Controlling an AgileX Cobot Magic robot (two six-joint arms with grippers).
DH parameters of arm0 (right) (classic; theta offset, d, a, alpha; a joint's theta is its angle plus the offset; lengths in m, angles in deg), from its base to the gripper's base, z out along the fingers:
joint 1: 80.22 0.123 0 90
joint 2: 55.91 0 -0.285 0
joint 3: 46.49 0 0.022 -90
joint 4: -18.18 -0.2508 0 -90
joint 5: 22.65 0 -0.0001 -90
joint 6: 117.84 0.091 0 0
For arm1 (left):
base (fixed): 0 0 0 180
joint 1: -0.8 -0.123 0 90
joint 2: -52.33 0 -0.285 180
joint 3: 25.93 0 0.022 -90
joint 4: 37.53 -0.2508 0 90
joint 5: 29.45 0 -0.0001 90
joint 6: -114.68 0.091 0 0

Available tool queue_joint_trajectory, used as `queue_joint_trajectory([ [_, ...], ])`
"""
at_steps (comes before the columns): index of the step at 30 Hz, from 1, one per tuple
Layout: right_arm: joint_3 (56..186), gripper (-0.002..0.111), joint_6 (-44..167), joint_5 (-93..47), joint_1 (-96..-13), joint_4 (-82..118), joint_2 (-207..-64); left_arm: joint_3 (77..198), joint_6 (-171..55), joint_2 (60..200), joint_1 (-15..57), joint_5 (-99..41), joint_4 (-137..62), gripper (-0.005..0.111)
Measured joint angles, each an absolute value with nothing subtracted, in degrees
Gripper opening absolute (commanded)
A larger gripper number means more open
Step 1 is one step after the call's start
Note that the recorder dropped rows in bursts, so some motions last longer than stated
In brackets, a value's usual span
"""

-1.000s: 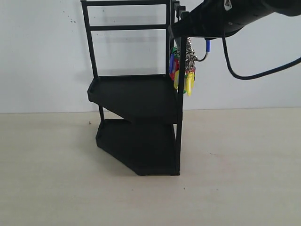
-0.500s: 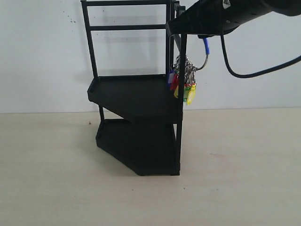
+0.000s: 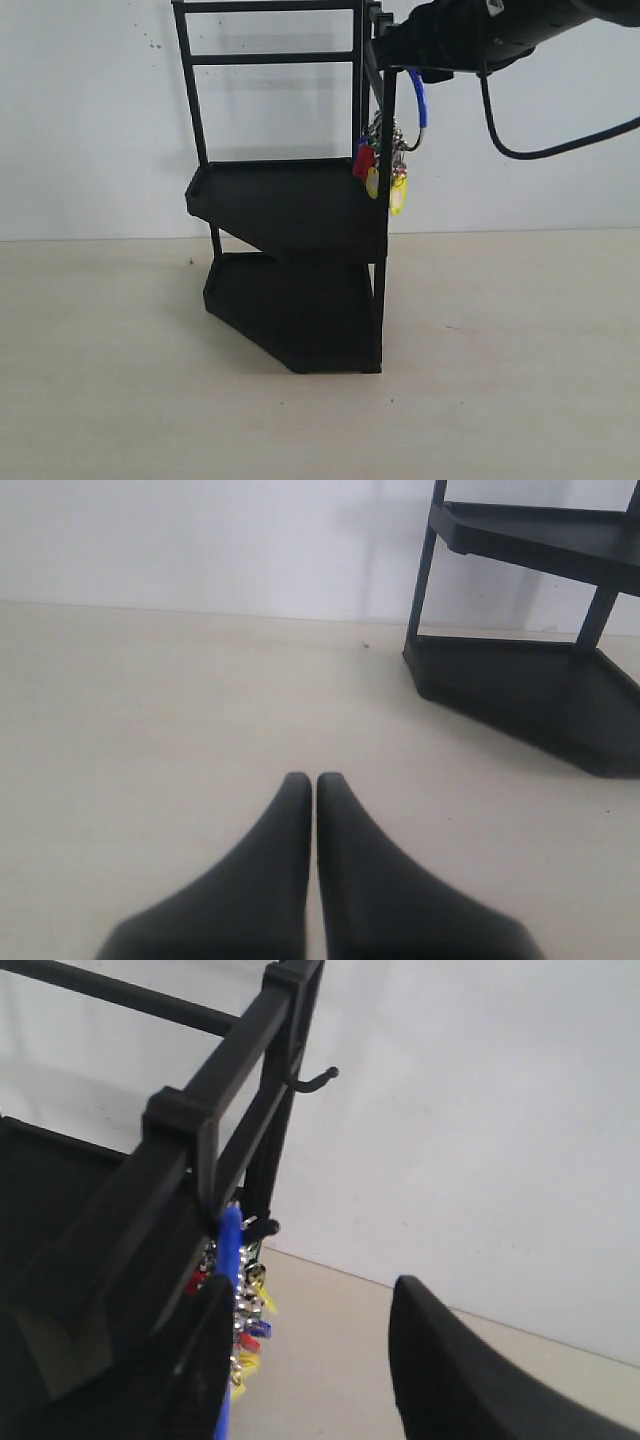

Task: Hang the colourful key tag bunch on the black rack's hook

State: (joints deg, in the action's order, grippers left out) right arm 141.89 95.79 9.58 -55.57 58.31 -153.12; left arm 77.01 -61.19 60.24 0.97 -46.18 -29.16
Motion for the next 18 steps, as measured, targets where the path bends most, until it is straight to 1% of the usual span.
queue_joint_trajectory([
  [11,141.3,0.047,96.0,16.0,-55.6,61.3,-146.7,77.0,-61.2,60.2,1.0,-46.2,-29.2,0.004],
  [18,133.8,0.047,96.3,17.2,-55.6,62.7,-140.3,77.0,-61.2,60.2,1.0,-46.2,-29.2,0.004],
])
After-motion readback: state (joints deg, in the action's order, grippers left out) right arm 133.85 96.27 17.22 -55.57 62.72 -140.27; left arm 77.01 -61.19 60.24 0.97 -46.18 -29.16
